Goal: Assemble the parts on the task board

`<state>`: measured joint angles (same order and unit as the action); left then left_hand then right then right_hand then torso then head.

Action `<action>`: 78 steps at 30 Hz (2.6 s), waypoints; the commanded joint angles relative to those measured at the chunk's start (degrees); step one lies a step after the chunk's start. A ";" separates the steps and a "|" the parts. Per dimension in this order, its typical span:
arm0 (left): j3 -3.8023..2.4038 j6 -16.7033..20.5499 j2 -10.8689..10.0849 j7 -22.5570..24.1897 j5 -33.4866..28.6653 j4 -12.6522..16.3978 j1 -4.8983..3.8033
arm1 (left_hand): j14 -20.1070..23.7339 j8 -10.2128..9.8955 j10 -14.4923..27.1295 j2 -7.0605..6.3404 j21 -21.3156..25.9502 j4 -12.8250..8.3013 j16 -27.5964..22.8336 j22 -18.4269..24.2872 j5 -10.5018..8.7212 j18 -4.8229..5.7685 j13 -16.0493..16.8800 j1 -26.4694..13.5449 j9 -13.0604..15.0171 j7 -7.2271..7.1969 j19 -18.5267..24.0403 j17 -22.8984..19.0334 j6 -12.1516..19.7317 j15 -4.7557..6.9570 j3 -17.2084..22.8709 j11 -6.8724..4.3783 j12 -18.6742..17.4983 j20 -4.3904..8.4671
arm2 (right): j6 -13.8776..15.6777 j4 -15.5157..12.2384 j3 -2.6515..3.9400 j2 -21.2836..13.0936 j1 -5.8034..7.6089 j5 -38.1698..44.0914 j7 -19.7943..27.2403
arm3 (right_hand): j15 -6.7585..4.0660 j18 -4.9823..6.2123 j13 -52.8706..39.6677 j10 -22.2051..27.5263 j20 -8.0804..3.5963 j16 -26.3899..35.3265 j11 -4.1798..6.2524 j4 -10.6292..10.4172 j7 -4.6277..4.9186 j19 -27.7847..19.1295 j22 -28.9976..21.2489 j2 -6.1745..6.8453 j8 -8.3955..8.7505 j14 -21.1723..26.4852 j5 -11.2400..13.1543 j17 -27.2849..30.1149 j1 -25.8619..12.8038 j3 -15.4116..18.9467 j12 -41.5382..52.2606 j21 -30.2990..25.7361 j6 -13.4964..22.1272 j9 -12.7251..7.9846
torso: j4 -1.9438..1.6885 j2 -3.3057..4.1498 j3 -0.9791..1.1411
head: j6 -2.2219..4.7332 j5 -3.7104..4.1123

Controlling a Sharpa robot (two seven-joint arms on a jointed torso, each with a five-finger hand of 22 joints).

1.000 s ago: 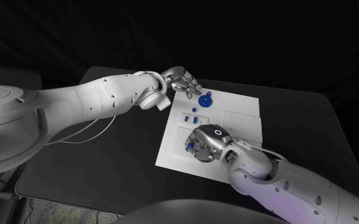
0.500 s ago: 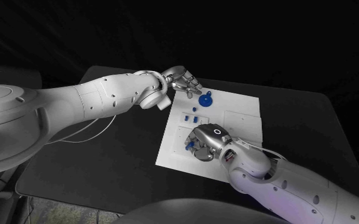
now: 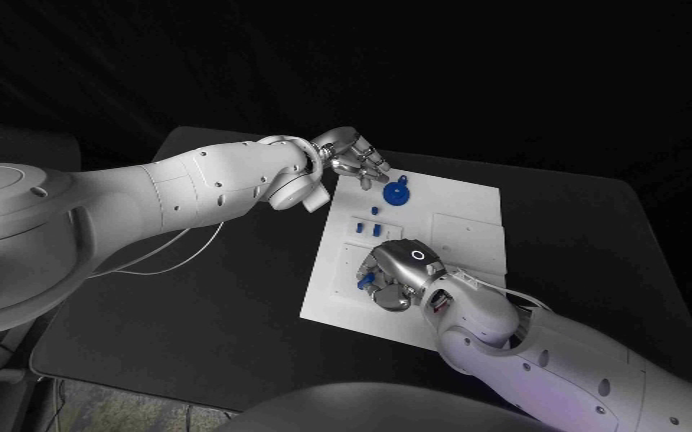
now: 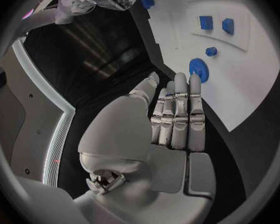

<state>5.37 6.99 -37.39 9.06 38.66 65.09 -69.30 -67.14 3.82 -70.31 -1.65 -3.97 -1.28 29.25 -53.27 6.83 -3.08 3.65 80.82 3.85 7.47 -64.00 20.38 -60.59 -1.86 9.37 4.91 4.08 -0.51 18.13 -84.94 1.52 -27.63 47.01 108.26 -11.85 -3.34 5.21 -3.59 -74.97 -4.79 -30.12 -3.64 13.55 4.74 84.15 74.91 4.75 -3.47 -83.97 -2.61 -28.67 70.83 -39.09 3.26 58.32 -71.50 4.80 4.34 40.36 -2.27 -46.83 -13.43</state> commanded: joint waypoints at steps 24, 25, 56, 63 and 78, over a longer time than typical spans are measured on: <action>-0.04 -0.98 0.37 0.22 0.02 -0.07 0.00 | -0.10 -0.16 0.47 0.64 -0.02 0.49 0.00 0.25 0.05 0.12 -0.05 -0.37 0.05 0.09 -0.20 0.05 0.30 0.13 -0.05 -0.08 -0.22 0.00 | -3.30 0.71 -0.59 1.62 -0.05 0.40 -0.39 | -0.09 0.88 -0.08 -2.42 0.05 0.52 2.35 2.12 -0.08 3.33 3.01 0.44 -0.19 -0.69 -0.37 -0.03 0.59 7.71 0.23 -1.52 -0.35 0.30 | 0.05 -0.02 -0.02 | -0.46 -0.49; -0.04 -0.99 0.37 0.22 0.02 -0.07 0.00 | -0.10 -0.16 0.47 0.64 -0.02 0.49 0.00 0.25 0.05 0.12 -0.05 -0.37 0.05 0.09 -0.20 0.05 0.30 0.13 -0.05 -0.08 -0.22 0.00 | -3.36 0.77 -0.62 1.66 -0.05 0.43 -0.46 | -0.07 0.88 -0.07 -2.33 0.07 0.51 2.33 2.35 -0.08 3.36 2.99 0.39 -0.19 -0.72 -0.38 0.05 0.55 7.98 0.23 -1.63 -0.25 0.26 | 0.04 -0.02 -0.01 | -0.46 -0.48; -0.03 -1.06 0.15 0.01 0.02 -0.22 0.00 | -0.07 -0.16 0.56 0.54 -0.01 0.66 -0.03 0.60 0.02 0.12 -0.05 -0.35 0.05 0.11 -0.24 0.02 0.40 0.11 -0.02 -0.05 -0.23 -0.03 | 6.19 -0.53 -0.79 0.29 -0.04 -4.04 1.86 | 2.88 5.33 0.14 16.06 3.02 3.97 -2.13 -4.30 1.11 1.89 -5.71 7.05 -0.16 2.26 -3.60 8.19 4.44 23.75 4.10 -24.32 11.46 -0.99 | 0.02 -0.01 -0.01 | -0.24 0.01; -0.03 -1.04 0.10 0.01 0.02 -0.40 0.00 | -0.07 -0.16 0.56 0.54 -0.01 0.66 -0.03 0.60 0.02 0.12 -0.05 -0.35 0.05 0.11 -0.24 0.02 0.40 0.11 -0.02 -0.05 -0.23 -0.03 | 9.02 -3.13 -0.57 -1.78 -0.02 -6.42 2.14 | 2.82 5.32 0.14 15.73 2.95 3.52 -2.00 -4.66 1.24 2.24 -5.12 7.20 -0.16 2.13 -5.09 8.82 4.15 24.48 4.54 -24.35 12.21 -1.01 | 0.07 -0.07 0.03 | 0.07 0.26; 0.12 -0.44 -0.06 0.33 -0.14 -1.47 0.36 | -0.09 -0.12 0.54 0.44 -0.04 0.72 -0.04 0.89 -0.01 0.12 -0.05 -0.27 0.07 0.08 -0.28 0.01 0.33 0.12 -0.04 -0.06 -0.20 -0.02 | 5.06 -8.62 6.02 -12.45 0.48 -35.71 15.70 | 1.24 3.61 -0.60 4.61 1.62 1.34 0.79 -1.51 2.33 2.32 -0.46 1.44 -0.35 2.67 -7.81 7.51 0.46 14.49 8.02 -17.38 10.61 -0.75 | 0.47 -1.01 0.36 | 1.55 3.16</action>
<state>5.50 6.61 -37.47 8.84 38.67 63.62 -68.98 -67.14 3.82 -70.18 -1.42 -3.97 -0.93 29.25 -52.44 6.83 -3.08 3.65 80.59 3.85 7.46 -64.00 20.38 -60.59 -1.86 9.42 4.77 4.09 -0.51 26.19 -93.34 7.57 -39.77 47.50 84.42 -1.82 -2.06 9.71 -4.30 -70.39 -2.92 -28.71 -2.75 11.93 7.10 84.02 74.47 6.21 -3.77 -81.38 -10.27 -21.13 71.37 -24.37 11.43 41.00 -60.92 4.05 4.68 39.74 -2.09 -45.53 -10.77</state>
